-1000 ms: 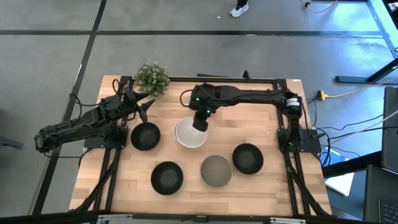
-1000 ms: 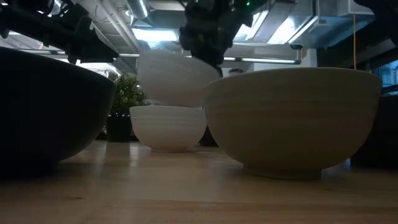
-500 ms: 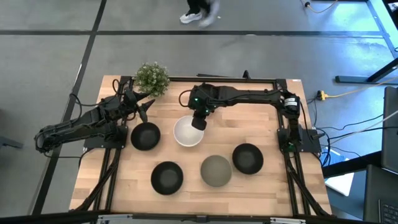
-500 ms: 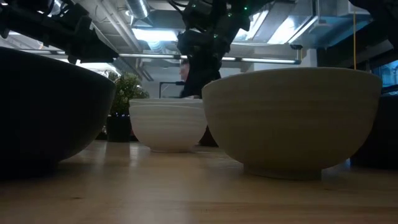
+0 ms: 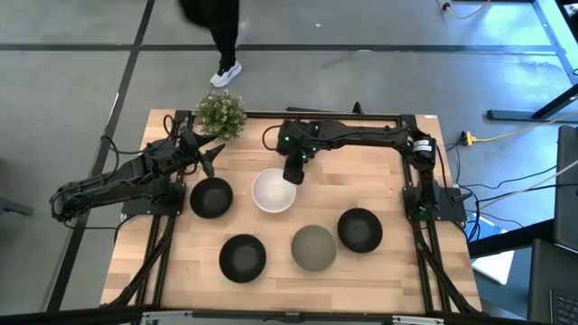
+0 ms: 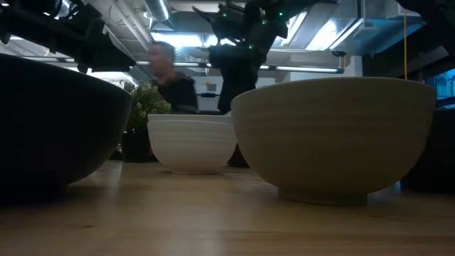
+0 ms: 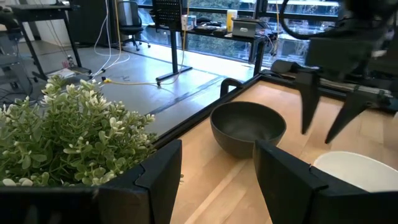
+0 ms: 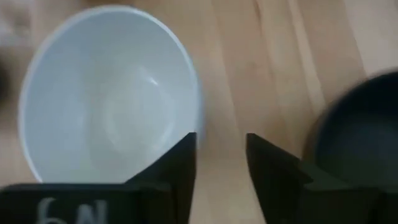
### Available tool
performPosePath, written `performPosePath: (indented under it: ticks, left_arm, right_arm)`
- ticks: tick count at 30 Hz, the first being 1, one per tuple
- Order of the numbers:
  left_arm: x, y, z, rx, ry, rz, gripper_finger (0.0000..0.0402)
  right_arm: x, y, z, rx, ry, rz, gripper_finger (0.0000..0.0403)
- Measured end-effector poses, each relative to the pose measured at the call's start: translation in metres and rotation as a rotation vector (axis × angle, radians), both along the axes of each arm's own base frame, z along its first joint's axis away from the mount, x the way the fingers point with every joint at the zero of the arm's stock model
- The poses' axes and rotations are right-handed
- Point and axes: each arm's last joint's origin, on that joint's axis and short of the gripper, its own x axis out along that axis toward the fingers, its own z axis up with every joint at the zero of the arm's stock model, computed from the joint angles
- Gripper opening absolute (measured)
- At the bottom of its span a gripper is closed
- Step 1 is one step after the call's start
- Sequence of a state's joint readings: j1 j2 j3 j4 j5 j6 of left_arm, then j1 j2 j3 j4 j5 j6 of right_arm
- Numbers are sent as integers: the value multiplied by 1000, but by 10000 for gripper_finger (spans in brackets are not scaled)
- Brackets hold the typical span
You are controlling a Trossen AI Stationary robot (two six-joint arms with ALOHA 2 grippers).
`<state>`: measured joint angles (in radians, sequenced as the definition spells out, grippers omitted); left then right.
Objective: Nest bowls inside each other
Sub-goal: Stack the gray bowl on the white bowl
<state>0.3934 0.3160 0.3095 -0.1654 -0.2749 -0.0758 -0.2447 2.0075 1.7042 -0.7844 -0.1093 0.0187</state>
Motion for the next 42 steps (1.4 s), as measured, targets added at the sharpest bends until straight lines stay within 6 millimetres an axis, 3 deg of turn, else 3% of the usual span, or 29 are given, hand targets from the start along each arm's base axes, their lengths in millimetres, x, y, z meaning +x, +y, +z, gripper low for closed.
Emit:
performPosePath:
  ticks: [5, 11, 28, 42]
  left_arm:
    - [0, 0, 0, 0, 0, 0, 194]
    - [0, 0, 0, 0, 1, 0, 194]
    - [0, 0, 0, 0, 1, 0, 194]
    - [0, 0, 0, 0, 1, 0, 194]
  right_arm:
    - [-15, -22, -1, 7, 79, -50, 223]
    - [-25, -44, 7, -24, 68, -58, 257]
    - [-26, -51, 8, -71, 49, 8, 255]
    - [-41, -43, -35, -31, 171, 36, 254]
